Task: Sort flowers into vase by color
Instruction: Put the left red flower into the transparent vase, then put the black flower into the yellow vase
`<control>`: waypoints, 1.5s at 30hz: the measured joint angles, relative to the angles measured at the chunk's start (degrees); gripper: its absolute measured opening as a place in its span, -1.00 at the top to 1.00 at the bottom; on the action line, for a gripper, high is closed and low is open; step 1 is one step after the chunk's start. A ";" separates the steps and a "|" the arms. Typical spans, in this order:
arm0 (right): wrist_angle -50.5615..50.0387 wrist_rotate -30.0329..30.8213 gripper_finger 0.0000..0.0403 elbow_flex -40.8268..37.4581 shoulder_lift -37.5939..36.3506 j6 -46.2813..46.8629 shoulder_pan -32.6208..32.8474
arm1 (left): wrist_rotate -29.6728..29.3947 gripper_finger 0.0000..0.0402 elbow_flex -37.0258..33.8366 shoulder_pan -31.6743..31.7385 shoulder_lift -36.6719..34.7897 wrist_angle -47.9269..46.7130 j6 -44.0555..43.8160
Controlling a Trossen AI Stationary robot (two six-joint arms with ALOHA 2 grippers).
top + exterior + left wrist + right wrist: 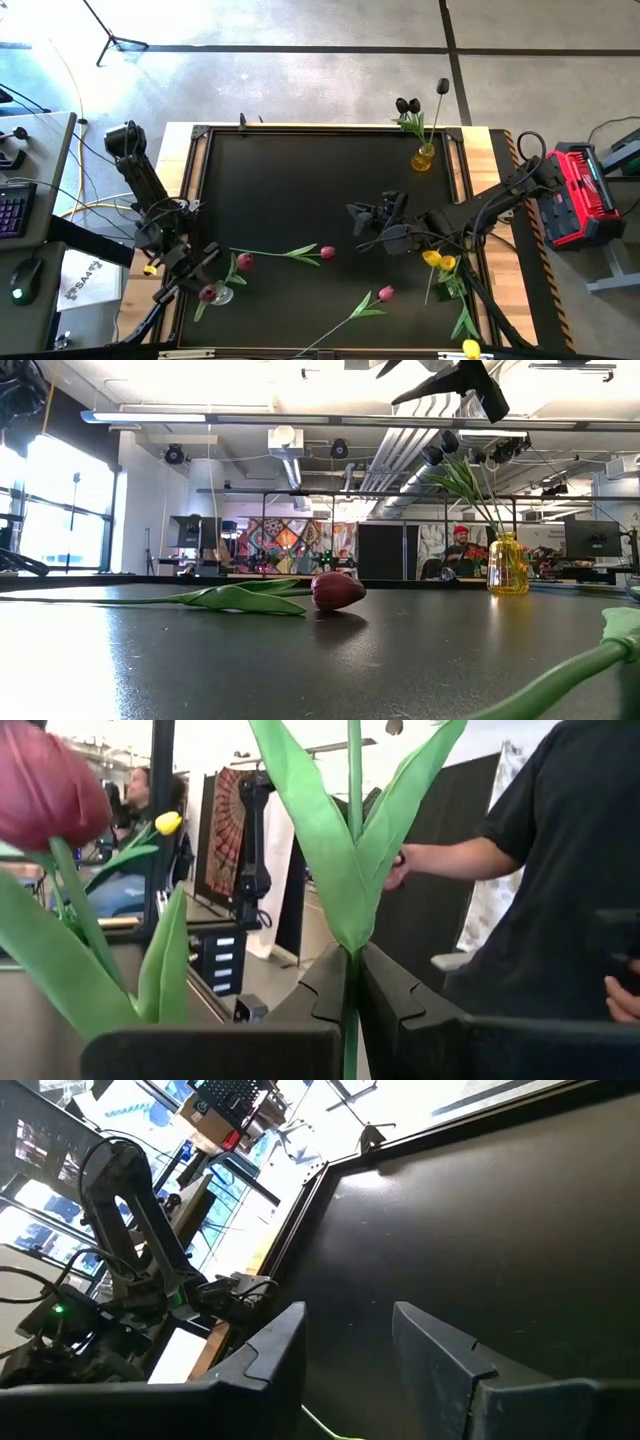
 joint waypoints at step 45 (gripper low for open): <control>8.67 0.45 0.32 0.00 0.55 -2.12 7.58 | -24.41 0.45 5.66 -2.55 -11.82 -1.96 -0.54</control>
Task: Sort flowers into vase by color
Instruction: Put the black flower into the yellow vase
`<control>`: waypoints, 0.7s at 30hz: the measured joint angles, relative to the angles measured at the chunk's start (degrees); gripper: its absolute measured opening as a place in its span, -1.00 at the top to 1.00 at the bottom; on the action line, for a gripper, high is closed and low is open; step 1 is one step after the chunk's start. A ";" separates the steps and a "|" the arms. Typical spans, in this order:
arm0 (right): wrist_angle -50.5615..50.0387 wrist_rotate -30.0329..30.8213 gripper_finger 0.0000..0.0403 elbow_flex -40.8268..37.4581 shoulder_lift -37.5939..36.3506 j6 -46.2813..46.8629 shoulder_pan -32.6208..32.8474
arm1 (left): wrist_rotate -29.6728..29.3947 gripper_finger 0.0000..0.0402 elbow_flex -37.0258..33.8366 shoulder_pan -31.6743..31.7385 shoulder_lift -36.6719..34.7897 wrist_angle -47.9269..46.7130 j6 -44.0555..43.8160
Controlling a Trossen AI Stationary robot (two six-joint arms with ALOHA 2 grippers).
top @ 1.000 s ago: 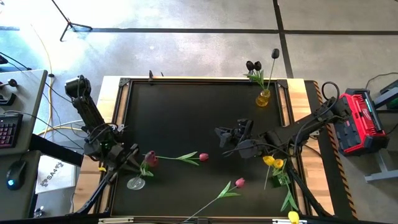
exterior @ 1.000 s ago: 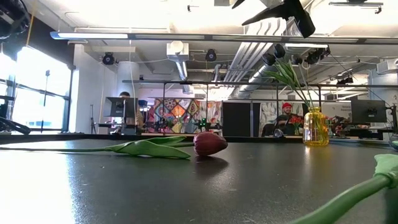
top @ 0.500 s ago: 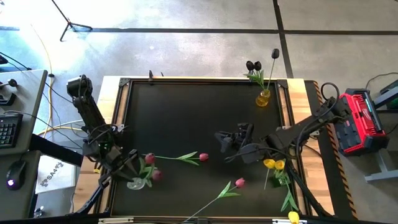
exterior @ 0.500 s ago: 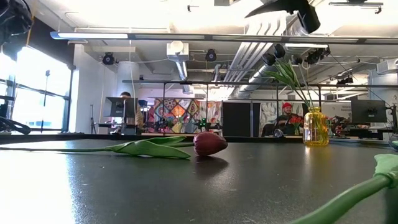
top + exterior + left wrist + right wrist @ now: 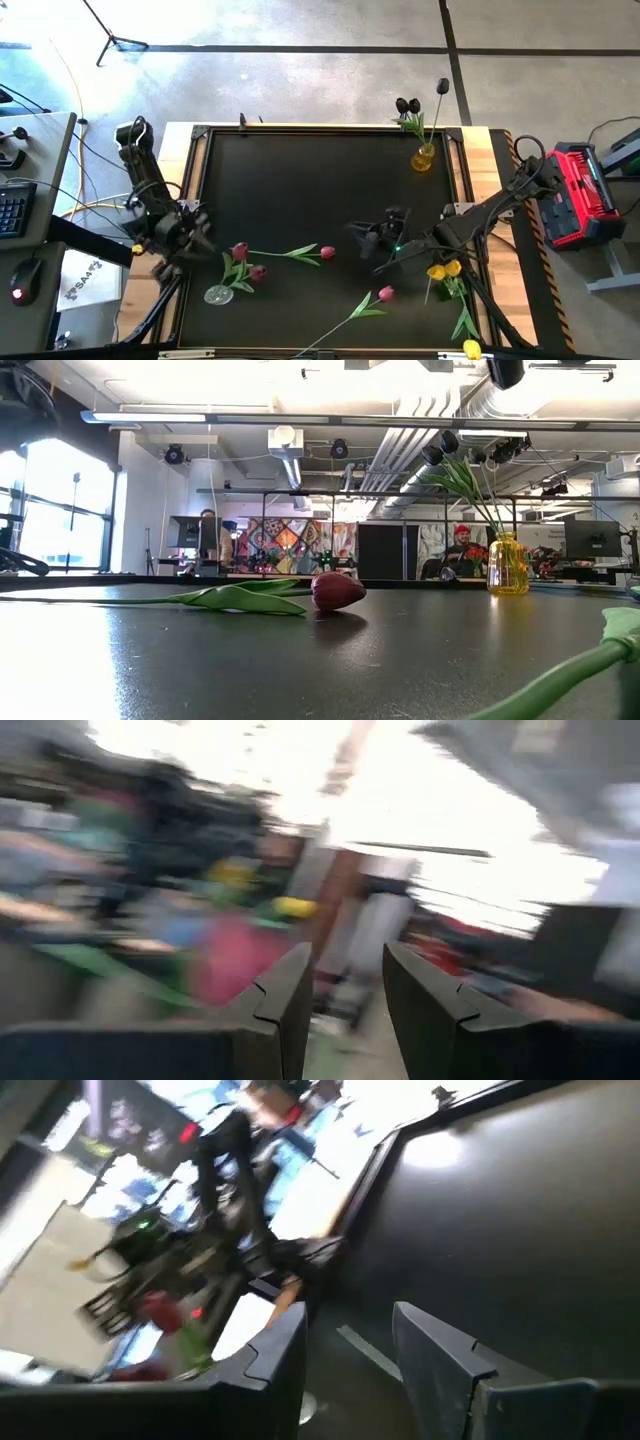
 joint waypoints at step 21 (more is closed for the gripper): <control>-4.66 -23.64 0.32 0.02 2.91 -17.10 -1.61 | -25.76 0.68 5.01 9.00 -10.69 -30.20 -13.45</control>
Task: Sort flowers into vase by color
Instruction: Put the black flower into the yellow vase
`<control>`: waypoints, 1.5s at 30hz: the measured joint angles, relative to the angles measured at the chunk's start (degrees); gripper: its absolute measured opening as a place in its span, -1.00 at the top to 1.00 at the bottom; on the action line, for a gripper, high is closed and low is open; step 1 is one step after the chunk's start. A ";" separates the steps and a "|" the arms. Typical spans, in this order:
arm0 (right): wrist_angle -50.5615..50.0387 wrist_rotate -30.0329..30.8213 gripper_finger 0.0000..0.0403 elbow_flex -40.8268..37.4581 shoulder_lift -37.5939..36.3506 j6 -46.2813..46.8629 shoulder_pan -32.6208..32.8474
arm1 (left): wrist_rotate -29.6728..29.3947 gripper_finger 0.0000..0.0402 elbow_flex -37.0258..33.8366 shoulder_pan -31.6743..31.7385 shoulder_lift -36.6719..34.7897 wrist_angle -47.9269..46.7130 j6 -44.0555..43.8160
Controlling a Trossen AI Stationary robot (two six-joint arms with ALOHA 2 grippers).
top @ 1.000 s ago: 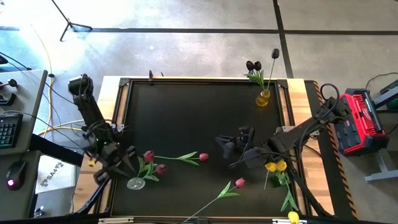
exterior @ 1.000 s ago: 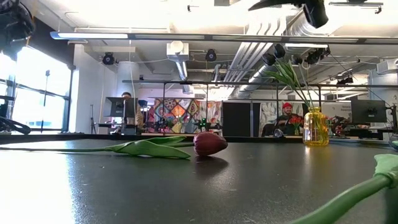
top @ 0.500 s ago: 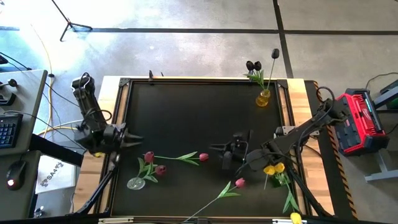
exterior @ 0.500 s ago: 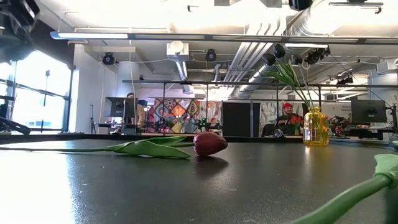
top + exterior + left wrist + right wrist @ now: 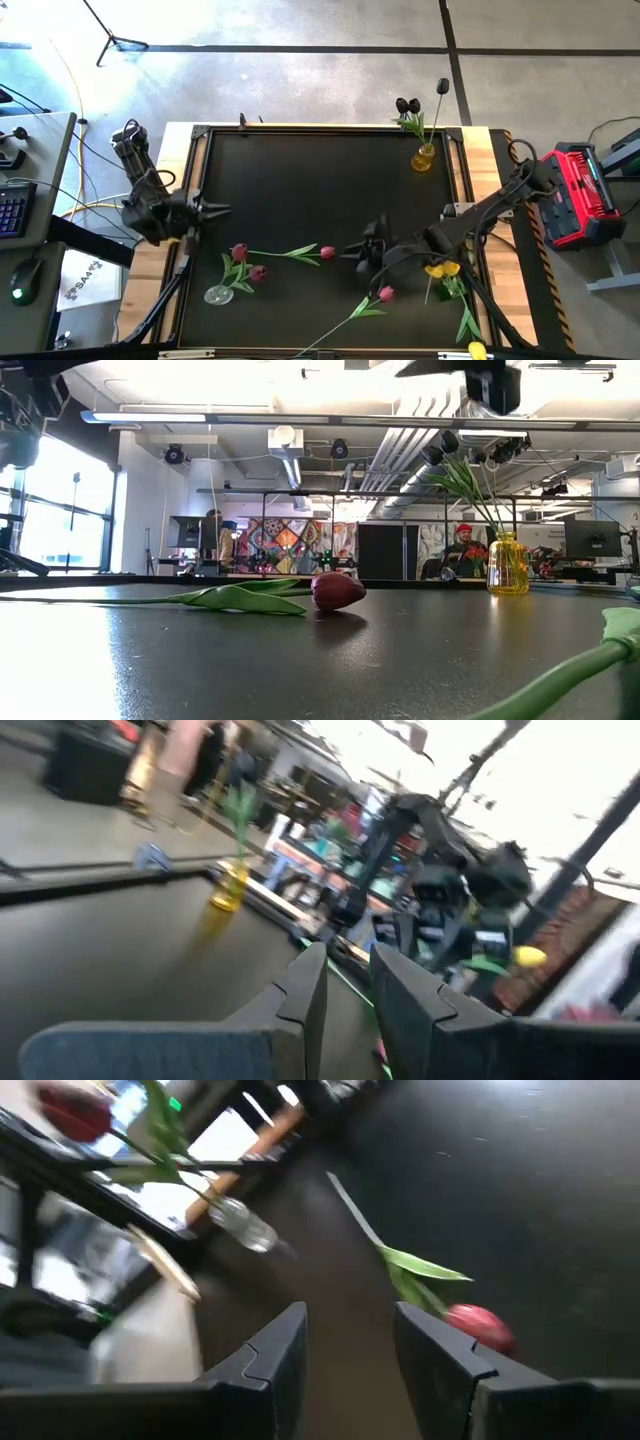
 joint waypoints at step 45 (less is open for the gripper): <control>-73.13 -25.57 0.32 -15.21 -13.52 22.81 -35.30 | -7.01 0.97 6.42 18.44 5.71 0.26 -1.35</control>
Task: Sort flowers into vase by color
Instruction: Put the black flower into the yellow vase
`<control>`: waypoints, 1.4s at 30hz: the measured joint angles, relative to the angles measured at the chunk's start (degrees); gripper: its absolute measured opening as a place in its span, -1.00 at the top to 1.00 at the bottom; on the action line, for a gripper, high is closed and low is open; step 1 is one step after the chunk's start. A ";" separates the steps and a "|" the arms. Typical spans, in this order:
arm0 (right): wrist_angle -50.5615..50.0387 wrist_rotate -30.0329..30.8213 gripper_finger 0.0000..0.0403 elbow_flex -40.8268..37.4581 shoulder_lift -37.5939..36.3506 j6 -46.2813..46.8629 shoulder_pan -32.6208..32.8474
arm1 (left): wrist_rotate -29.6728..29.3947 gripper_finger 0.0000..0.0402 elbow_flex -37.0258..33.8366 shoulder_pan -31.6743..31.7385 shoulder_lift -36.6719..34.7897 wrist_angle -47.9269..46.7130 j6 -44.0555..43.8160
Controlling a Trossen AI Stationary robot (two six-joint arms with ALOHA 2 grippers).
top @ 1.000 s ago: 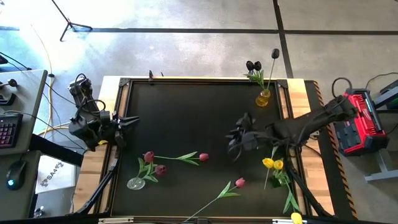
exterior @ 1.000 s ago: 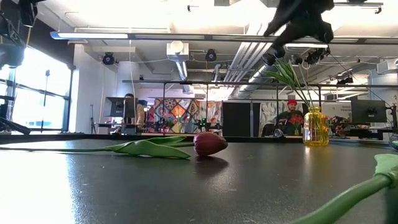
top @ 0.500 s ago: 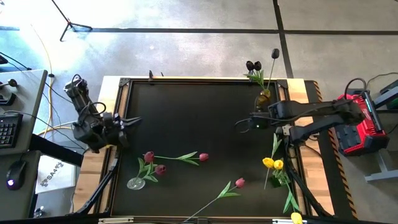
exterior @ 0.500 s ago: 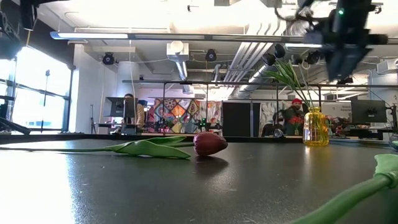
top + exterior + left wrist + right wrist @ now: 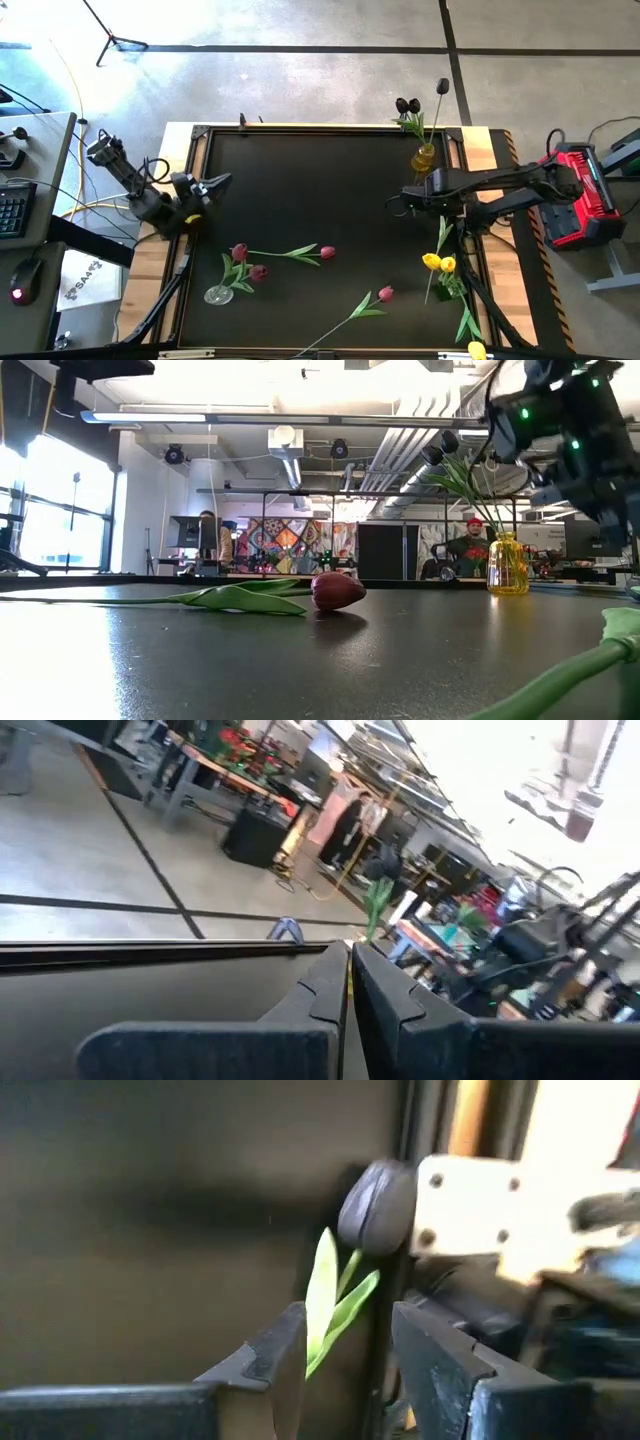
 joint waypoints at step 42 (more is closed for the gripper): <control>13.92 -30.46 0.41 -1.58 19.20 -14.14 8.94 | 46.87 0.42 0.02 29.51 5.46 -9.98 -1.75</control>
